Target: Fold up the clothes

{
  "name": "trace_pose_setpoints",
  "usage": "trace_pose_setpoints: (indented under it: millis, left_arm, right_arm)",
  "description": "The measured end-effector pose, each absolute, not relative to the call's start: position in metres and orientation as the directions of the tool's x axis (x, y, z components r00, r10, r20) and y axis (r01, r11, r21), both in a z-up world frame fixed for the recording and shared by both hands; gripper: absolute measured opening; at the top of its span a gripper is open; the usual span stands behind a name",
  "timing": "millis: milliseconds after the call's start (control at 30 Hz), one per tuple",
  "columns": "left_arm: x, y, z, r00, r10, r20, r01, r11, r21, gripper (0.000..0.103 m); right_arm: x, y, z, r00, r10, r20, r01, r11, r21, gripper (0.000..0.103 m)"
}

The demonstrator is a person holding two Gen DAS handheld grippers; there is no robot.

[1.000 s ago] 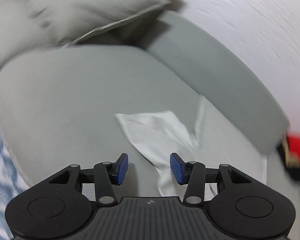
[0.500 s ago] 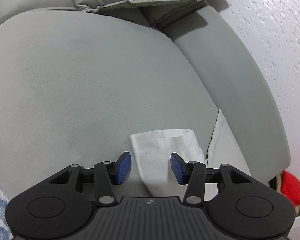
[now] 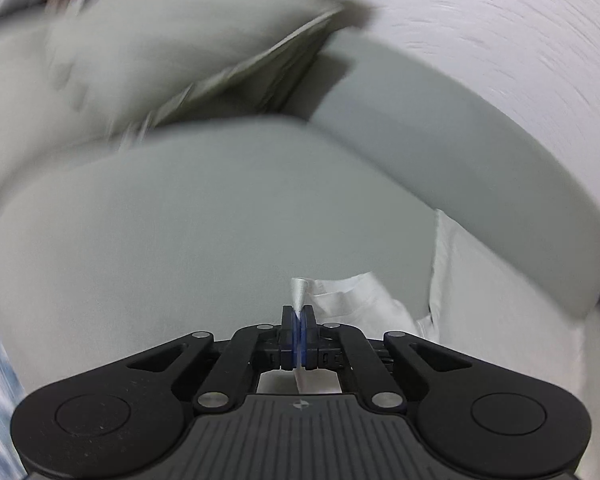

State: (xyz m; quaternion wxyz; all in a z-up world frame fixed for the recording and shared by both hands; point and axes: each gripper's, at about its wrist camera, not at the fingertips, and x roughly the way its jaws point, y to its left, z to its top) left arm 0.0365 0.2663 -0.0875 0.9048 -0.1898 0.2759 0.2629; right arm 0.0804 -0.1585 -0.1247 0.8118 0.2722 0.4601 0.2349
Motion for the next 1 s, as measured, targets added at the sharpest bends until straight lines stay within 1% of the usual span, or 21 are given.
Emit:
trace_pose_setpoints:
  millis: [100,167,233,300,333,367,400,467,500,533,567,633,733,800,833,867,933,1000]
  left_arm:
    - [0.05,0.214,-0.066,0.759,0.415,-0.501,-0.473,0.881,0.012,0.0]
    - [0.055,0.173,-0.057,0.804,0.396,-0.444,-0.381,0.916,0.127,0.0]
    - [0.057,0.131,-0.057,0.841,0.35,-0.412,-0.276,0.933,0.229,0.0]
    - [0.056,0.101,-0.069,0.839,0.301,-0.454,-0.181,0.94,0.289,0.002]
    - [0.056,0.087,-0.077,0.831,0.277,-0.482,-0.133,0.941,0.312,0.012]
    - [0.056,0.073,-0.084,0.822,0.255,-0.51,-0.084,0.939,0.333,0.018]
    - [0.052,0.063,-0.09,0.809,0.234,-0.539,-0.048,0.941,0.335,0.019]
    - [0.042,0.052,-0.1,0.777,0.192,-0.599,0.005,0.95,0.312,0.03]
    - [0.034,0.052,-0.101,0.769,0.171,-0.616,0.018,0.957,0.288,0.04]
    - [0.026,0.055,-0.098,0.766,0.15,-0.625,0.021,0.966,0.257,0.043]
    - [0.018,0.064,-0.093,0.764,0.131,-0.632,0.008,0.977,0.212,0.043]
    - [0.003,0.089,-0.078,0.763,0.106,-0.638,-0.051,0.993,0.103,0.047]
    - [-0.002,0.14,-0.064,0.75,0.148,-0.644,-0.212,0.977,-0.023,0.05]
    - [-0.002,0.177,-0.066,0.721,0.187,-0.667,-0.328,0.94,-0.091,0.049]
    - [-0.002,0.194,-0.07,0.704,0.181,-0.686,-0.377,0.915,-0.145,0.049]
    - [0.0,0.211,-0.074,0.691,0.161,-0.705,-0.417,0.885,-0.207,0.049]
    - [0.004,0.237,-0.086,0.671,0.082,-0.737,-0.469,0.817,-0.336,0.049]
    - [0.009,0.254,-0.099,0.655,-0.005,-0.756,-0.491,0.758,-0.43,0.049]
  right_arm:
    - [0.077,-0.167,-0.125,0.477,0.631,-0.612,-0.132,0.739,0.66,0.059]
    - [0.076,-0.173,-0.125,0.484,0.633,-0.605,-0.128,0.734,0.667,0.059]
    - [0.075,-0.179,-0.125,0.493,0.632,-0.597,-0.121,0.73,0.673,0.059]
    - [0.075,-0.184,-0.124,0.504,0.63,-0.591,-0.112,0.726,0.679,0.061]
    - [0.075,-0.187,-0.124,0.509,0.629,-0.587,-0.107,0.723,0.682,0.062]
    - [0.075,-0.19,-0.124,0.513,0.627,-0.586,-0.102,0.722,0.684,0.063]
    - [0.075,-0.192,-0.124,0.515,0.625,-0.586,-0.097,0.722,0.685,0.063]
    - [0.075,-0.199,-0.125,0.518,0.623,-0.586,-0.089,0.721,0.687,0.065]
    - [0.075,-0.202,-0.124,0.52,0.622,-0.585,-0.089,0.72,0.688,0.065]
    - [0.075,-0.205,-0.124,0.523,0.624,-0.581,-0.091,0.718,0.69,0.066]
    - [0.075,-0.21,-0.123,0.526,0.628,-0.573,-0.095,0.713,0.694,0.068]
    - [0.077,-0.218,-0.122,0.539,0.639,-0.548,-0.11,0.699,0.706,0.07]
    - [0.082,-0.229,-0.123,0.567,0.64,-0.519,-0.128,0.691,0.712,0.072]
    - [0.085,-0.232,-0.126,0.591,0.624,-0.511,-0.147,0.706,0.693,0.072]
    - [0.086,-0.233,-0.128,0.604,0.616,-0.507,-0.157,0.715,0.681,0.072]
    - [0.086,-0.233,-0.131,0.61,0.609,-0.507,-0.163,0.722,0.673,0.072]
    - [0.087,-0.234,-0.137,0.612,0.604,-0.51,-0.159,0.726,0.669,0.072]
    - [0.089,-0.235,-0.14,0.603,0.613,-0.51,-0.148,0.714,0.684,0.072]
